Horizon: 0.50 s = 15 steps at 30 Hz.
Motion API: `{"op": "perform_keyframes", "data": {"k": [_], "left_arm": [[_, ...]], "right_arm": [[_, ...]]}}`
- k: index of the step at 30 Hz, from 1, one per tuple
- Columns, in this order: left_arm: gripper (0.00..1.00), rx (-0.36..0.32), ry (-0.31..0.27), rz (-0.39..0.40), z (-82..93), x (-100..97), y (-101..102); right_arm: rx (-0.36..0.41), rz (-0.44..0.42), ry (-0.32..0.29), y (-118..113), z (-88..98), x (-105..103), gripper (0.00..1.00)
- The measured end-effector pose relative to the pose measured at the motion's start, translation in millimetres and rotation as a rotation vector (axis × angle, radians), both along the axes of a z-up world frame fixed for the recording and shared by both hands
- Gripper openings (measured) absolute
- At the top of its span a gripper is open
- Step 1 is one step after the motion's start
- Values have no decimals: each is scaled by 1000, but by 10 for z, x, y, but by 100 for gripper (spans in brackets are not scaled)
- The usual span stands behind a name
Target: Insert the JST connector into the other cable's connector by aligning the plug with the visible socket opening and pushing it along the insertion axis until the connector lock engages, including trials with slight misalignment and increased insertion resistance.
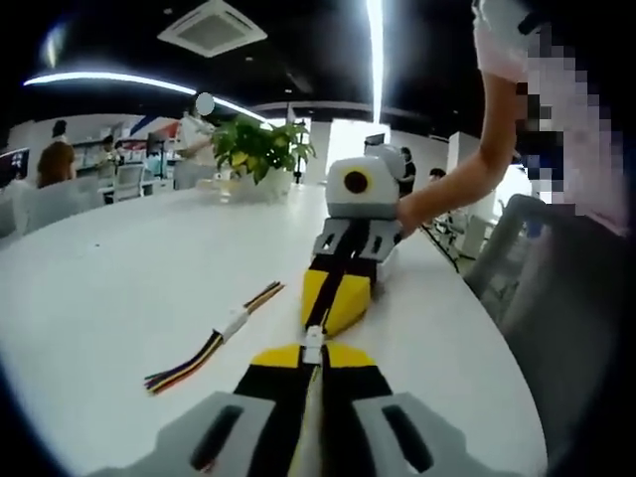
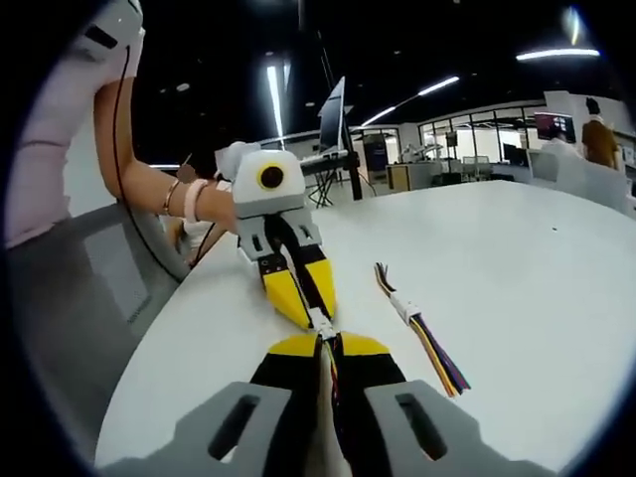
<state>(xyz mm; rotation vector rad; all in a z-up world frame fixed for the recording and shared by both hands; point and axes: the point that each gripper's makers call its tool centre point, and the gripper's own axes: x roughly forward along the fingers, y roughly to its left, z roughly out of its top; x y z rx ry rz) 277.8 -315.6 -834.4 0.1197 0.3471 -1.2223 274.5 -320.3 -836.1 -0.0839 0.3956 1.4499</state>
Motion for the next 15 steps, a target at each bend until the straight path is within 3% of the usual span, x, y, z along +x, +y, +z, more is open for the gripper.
{"op": "perform_keyframes", "data": {"k": [7, 15], "left_arm": [[0, 3, -7, -30, 6, 8, -31], [0, 25, -9, -21, -20, 124, -36]], "right_arm": [[3, 14, 6, -2, 36, -30, 2], [-4, -37, -14, -2, 27, 60, 2]]}}
